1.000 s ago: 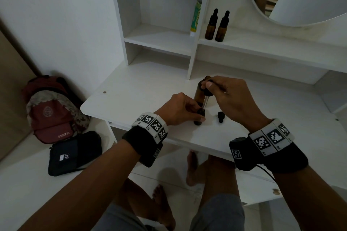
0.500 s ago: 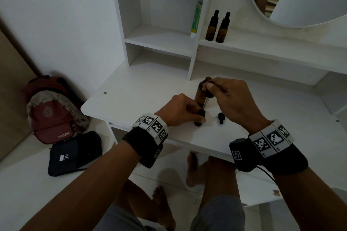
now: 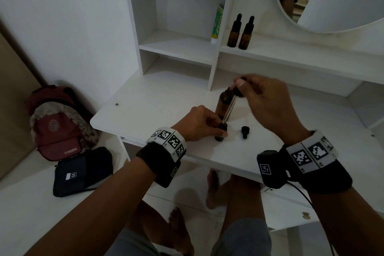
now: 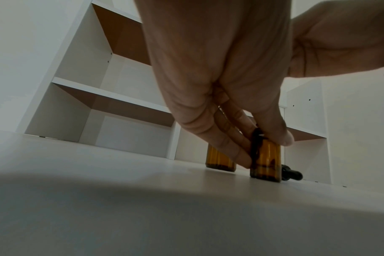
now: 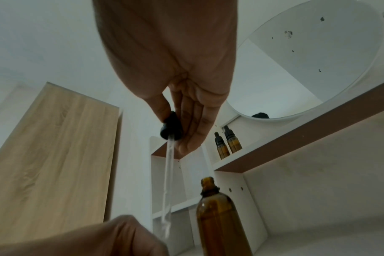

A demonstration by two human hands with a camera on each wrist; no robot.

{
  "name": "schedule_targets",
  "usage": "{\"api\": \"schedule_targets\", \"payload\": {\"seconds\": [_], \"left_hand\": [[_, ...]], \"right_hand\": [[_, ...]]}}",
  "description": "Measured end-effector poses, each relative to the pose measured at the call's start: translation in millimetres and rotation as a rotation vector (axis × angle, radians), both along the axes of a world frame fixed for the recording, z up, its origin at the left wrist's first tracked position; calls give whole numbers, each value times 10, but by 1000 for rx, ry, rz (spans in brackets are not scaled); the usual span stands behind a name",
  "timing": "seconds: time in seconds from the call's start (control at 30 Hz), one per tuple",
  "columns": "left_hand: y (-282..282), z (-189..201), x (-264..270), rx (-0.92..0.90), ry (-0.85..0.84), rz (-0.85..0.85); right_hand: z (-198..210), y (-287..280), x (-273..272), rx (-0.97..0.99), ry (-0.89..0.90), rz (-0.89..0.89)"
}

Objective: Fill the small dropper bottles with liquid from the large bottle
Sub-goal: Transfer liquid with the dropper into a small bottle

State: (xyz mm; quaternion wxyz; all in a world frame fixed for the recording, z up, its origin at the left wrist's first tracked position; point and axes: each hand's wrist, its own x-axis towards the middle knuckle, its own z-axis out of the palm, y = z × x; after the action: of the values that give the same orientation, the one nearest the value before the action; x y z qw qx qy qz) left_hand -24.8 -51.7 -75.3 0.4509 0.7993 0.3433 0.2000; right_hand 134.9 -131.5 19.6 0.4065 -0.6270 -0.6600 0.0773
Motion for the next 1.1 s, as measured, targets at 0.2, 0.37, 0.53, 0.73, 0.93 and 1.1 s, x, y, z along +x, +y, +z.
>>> {"api": "schedule_targets", "payload": {"seconds": [0.2, 0.37, 0.53, 0.73, 0.93, 1.1], "left_hand": [[-5, 10, 2, -26, 5, 8], [-16, 16, 2, -26, 8, 10], [-15, 20, 1, -32, 7, 12], [-4, 7, 2, -5, 13, 0], [-4, 2, 5, 3, 6, 5], [7, -6, 2, -5, 3, 1]], "right_hand": [[229, 118, 95, 260, 143, -70], [244, 220, 136, 326, 178, -89], [94, 323, 165, 298, 153, -80], [-133, 425, 162, 34, -93, -85], [-247, 479, 153, 25, -73, -63], [-289, 495, 140, 44, -39, -61]]}}
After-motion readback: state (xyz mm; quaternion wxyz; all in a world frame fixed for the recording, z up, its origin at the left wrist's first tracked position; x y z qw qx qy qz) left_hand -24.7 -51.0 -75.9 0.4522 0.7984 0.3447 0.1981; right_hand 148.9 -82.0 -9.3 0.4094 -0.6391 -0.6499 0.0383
